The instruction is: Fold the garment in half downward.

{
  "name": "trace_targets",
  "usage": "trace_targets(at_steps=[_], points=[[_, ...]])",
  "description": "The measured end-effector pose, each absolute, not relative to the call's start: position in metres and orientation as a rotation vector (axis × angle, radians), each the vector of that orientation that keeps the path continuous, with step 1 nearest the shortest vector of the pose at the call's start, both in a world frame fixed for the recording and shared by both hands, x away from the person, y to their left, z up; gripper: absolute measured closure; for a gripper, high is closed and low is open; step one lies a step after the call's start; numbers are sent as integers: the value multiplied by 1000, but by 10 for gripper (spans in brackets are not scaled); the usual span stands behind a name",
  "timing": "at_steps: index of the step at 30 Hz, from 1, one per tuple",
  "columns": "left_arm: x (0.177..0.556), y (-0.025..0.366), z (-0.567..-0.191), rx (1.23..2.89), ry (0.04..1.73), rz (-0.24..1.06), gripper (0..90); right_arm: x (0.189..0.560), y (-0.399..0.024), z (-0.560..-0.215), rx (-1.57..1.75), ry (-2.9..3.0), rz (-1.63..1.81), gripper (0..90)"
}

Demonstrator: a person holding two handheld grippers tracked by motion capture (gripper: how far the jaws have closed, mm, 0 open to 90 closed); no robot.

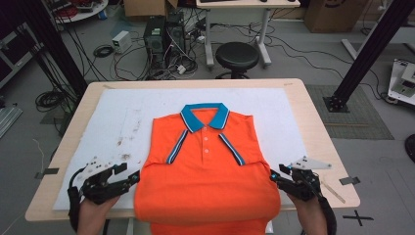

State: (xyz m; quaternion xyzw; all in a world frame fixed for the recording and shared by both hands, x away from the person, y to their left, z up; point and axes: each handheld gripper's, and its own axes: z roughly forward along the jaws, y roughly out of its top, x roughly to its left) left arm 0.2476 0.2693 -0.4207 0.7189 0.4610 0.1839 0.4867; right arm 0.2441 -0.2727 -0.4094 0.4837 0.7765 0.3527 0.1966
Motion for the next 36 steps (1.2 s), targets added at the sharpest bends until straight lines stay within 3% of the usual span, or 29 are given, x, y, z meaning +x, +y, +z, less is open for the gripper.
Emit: trace_targets(at_steps=[4, 10, 23, 36], points=[[273, 262, -418, 1729, 1089, 482, 244, 268, -266, -410, 1320, 2145, 989, 410], [307, 253, -417, 1730, 1074, 501, 244, 294, -261, -409, 1318, 2101, 1010, 308], [368, 248, -422, 1775, 1106, 477, 263, 352, -252, -414, 1322, 2156, 1035, 262], [424, 248, -437, 1840, 1248, 410, 294, 413, -239, -415, 1344, 2252, 1010, 314]])
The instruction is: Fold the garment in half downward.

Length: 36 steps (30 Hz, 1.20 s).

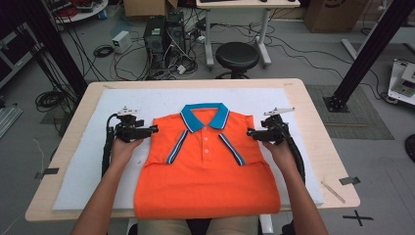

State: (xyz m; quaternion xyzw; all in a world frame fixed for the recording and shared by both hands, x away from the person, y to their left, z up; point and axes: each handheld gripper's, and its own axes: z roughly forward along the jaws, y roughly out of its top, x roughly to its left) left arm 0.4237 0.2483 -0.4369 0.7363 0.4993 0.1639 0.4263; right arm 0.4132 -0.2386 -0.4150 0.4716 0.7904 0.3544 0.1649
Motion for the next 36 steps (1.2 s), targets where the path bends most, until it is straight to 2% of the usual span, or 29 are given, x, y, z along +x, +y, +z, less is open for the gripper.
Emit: trace_targets(at_steps=[1, 3, 6, 9, 10, 12, 17, 23, 24, 25, 26, 28, 32, 36], points=[[427, 248, -438, 1832, 1248, 421, 294, 413, -239, -415, 1344, 2252, 1010, 314], [430, 248, -442, 1810, 1261, 431, 321, 425, -238, -417, 1377, 2270, 984, 375], [434, 243, -451, 1861, 1284, 452, 325, 437, -236, -420, 1390, 2284, 944, 379], [438, 243, -456, 1853, 1306, 467, 352, 448, -234, -425, 1415, 2291, 912, 396], [439, 243, -457, 1855, 1319, 468, 388, 454, -233, -429, 1432, 2295, 891, 414], [441, 244, -457, 1858, 1337, 451, 389, 457, -232, -431, 1437, 2294, 881, 422], [447, 239, -454, 1916, 1333, 472, 450, 466, -227, -439, 1425, 2334, 836, 506], [446, 233, -453, 1934, 1274, 434, 708, 469, -224, -442, 1397, 2346, 831, 603], [445, 232, -453, 1935, 1269, 435, 761, 469, -223, -442, 1393, 2348, 834, 641], [444, 230, -453, 1936, 1263, 440, 835, 468, -221, -442, 1378, 2363, 846, 739], [443, 230, -453, 1936, 1266, 452, 835, 468, -221, -442, 1378, 2363, 846, 739], [443, 231, -453, 1912, 1293, 441, 869, 467, -219, -441, 1365, 2370, 839, 844], [446, 234, -452, 1839, 1351, 436, 879, 467, -216, -439, 1312, 2343, 791, 867], [446, 238, -445, 1757, 1357, 416, 879, 467, -224, -434, 1359, 2256, 882, 869]])
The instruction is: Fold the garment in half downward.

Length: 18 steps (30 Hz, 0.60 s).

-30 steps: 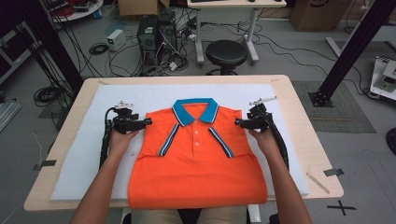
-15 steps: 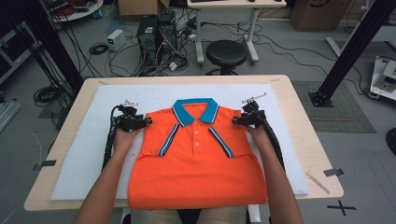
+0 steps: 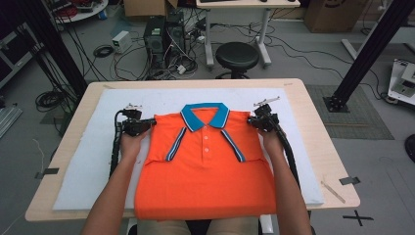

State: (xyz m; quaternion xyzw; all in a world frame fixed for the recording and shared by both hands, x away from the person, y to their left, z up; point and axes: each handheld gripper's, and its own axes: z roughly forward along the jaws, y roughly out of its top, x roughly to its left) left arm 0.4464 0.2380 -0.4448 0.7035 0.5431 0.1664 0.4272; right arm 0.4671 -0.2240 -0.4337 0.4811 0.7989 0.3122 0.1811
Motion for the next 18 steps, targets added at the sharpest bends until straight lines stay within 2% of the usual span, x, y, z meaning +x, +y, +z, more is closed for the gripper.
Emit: trace_targets(at_steps=[7, 18], points=[[429, 246, -434, 1708, 1278, 403, 879, 454, -228, -418, 1311, 2239, 957, 868], [387, 256, -421, 1678, 1146, 370, 879, 405, -239, -400, 1211, 2232, 1100, 867]])
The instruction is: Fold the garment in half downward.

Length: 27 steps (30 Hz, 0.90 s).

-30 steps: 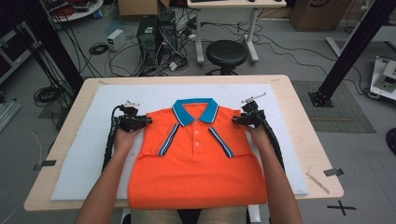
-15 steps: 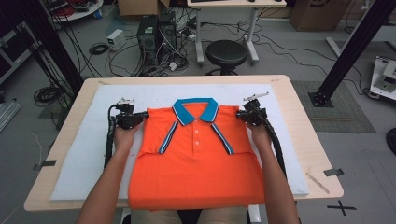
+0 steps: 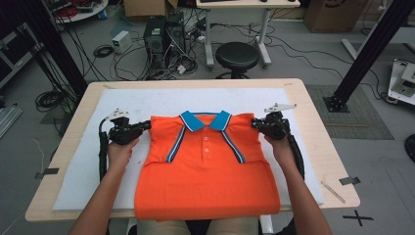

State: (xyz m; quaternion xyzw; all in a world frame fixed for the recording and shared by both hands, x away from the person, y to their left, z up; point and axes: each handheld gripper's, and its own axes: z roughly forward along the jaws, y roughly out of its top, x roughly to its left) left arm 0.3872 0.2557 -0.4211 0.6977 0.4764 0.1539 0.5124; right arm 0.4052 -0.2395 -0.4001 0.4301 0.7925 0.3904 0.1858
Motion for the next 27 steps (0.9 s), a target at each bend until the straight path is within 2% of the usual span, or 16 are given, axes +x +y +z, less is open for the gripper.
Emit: trace_targets(at_steps=[13, 27], points=[[323, 266, -421, 1731, 1017, 340, 879, 336, -260, -405, 1131, 2270, 1235, 866], [286, 265, -445, 1877, 977, 272, 878, 300, -260, -425, 1107, 2373, 1078, 863]])
